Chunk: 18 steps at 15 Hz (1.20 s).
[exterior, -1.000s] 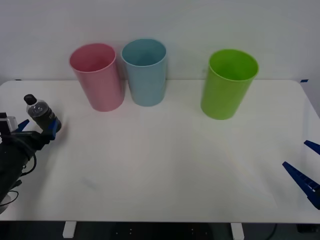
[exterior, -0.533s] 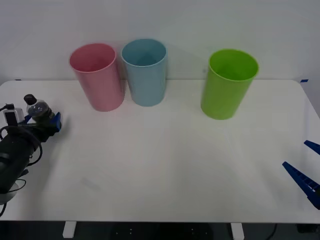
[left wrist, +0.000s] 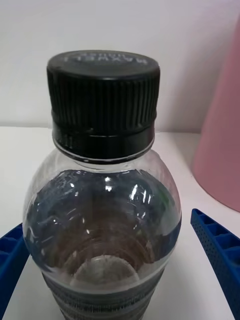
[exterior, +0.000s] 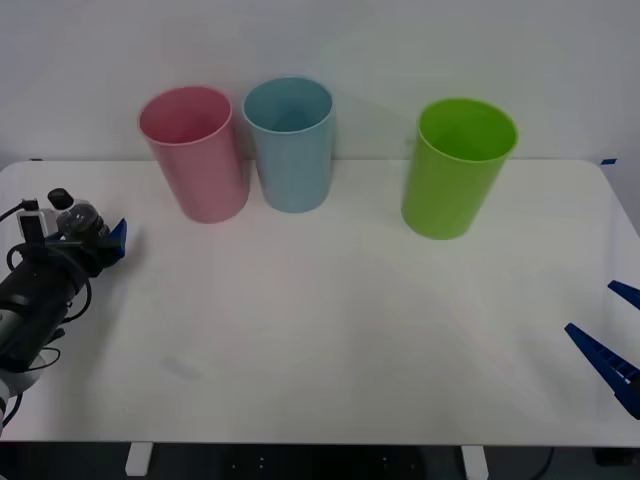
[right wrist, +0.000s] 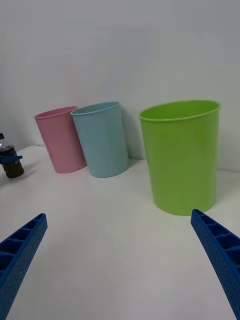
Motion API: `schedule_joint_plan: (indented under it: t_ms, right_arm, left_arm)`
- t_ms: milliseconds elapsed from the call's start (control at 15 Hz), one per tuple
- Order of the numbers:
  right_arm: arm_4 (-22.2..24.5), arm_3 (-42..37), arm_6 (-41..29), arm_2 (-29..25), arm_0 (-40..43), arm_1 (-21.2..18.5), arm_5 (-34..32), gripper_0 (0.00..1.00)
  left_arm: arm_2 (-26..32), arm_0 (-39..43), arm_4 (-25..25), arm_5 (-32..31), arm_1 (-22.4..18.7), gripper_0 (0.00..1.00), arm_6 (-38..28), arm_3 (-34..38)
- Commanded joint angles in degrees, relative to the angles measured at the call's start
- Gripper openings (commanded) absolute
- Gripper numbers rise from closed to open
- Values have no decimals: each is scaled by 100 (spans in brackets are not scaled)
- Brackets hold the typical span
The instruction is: Grasp the object on the table and drop it into the matching bin: aluminum can to the light blue bin, PET bottle to the pink bin.
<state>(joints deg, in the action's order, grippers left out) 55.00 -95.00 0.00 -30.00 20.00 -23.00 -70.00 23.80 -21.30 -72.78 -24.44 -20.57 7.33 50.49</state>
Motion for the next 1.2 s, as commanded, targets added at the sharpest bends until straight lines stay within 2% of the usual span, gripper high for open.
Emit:
schedule_joint_plan:
  t_ms: [67,133,200,267,800,1000,1200]
  right_arm:
    - [0,0,0,0,0,0,0,100]
    - [0,0,0,0,0,0,0,100]
    - [0,0,0,0,0,0,0,100]
    - [0,0,0,0,0,0,0,100]
    - [0,0,0,0,0,0,0,100]
    - [0,0,0,0,0,0,0,100]
    - [0,0,0,0,0,0,0,100]
  left_arm:
    - [-16,3,0,1,0,50,-3,4]
    - [-16,-6,9,1,0,14,14,4]
    - [-25,3,9,1,0,3,23,4]
    - [-25,3,0,1,0,0,41,-4]
    - [-86,21,53,-52,0,0,85,4]
    - [-104,126,273,-184,-35,0,85,163]
    - [-280,486,642,-184,-114,0,85,707]
